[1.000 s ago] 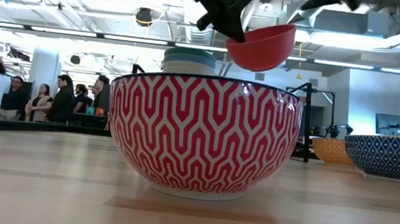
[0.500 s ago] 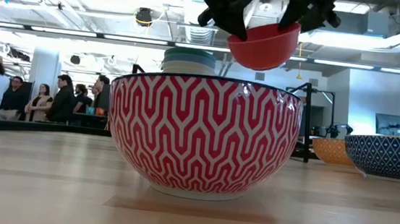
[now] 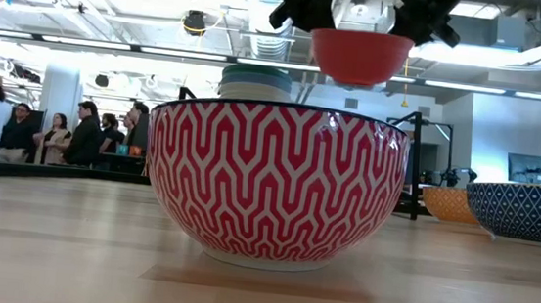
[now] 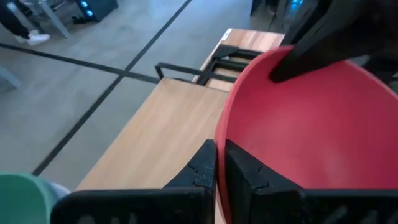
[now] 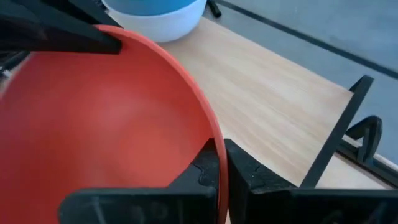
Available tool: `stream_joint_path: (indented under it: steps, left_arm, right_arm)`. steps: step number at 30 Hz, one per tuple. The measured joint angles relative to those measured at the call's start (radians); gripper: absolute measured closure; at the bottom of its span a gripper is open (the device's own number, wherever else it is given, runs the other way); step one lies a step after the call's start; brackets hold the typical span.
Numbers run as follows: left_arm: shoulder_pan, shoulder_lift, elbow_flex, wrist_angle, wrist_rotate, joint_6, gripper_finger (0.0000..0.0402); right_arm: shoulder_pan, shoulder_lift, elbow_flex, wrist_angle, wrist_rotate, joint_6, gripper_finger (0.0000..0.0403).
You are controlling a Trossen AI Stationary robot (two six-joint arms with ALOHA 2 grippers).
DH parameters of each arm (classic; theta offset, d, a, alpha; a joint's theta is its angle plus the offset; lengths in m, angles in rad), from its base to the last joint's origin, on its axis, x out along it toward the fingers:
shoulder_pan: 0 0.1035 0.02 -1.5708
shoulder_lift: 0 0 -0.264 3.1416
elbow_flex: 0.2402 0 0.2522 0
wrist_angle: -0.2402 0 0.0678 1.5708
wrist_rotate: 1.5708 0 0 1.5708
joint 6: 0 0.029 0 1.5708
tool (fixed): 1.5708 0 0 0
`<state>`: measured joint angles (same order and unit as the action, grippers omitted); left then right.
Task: Place and stack bowls onto a shelf
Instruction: Stack the orange bowl on top of the green bowl on the shelf
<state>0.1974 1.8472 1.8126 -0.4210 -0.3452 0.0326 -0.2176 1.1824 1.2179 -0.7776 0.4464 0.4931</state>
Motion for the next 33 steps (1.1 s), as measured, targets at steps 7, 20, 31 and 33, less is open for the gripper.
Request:
stream_joint_path:
  steps: [7,20,31,33]
  left_arm:
    - [0.000,-0.006,0.060,-0.029,0.011,0.060,0.0357]
    - [0.091,-0.011,0.312,-0.225,-0.083,0.142,0.0298]
    - [0.184,-0.009,0.309,-0.397,-0.080,0.062,0.0304]
    - [0.198,-0.009,0.309,-0.399,-0.080,0.062,0.0304]
  right_arm:
    - [-0.064,0.003,0.001,0.021,-0.074,0.033,0.0377]
    - [-0.365,0.101,0.005,0.192,-0.182,0.008,0.0377]
    - [-0.441,0.236,0.039,0.120,-0.208,-0.011,0.0378]
    - [-0.455,0.250,0.039,0.120,-0.210,-0.016,0.0378]
